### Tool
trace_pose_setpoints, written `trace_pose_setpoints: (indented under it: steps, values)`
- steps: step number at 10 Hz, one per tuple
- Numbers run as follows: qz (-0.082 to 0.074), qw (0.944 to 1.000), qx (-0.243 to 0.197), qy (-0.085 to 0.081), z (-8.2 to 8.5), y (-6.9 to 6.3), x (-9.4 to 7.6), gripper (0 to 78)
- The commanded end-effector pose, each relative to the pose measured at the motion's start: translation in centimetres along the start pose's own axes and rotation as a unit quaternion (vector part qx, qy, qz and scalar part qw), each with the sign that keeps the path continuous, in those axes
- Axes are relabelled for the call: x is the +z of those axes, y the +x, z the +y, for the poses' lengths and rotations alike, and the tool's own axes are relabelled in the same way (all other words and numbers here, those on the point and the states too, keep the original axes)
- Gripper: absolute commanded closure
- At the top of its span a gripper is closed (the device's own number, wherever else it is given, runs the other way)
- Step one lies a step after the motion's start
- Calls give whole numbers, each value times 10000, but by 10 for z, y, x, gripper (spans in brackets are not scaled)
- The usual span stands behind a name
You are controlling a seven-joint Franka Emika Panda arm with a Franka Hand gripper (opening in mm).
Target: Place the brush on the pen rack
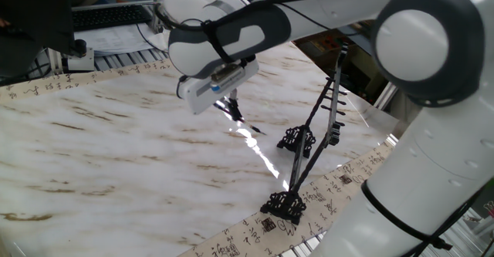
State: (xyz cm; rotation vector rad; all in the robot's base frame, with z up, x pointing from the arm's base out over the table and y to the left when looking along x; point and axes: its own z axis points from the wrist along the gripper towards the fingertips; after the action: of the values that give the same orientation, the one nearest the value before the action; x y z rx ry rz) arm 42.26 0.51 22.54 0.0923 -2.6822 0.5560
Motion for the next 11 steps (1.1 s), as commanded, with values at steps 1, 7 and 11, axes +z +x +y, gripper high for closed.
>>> trace_pose_setpoints:
  steps: [1,7,11]
  values:
    - [111,9999,-29,35,-5,11,-2,764]
    - [246,9993,-261,89,-16,37,-4,764]
    - [453,9983,-320,203,-21,46,-6,764]
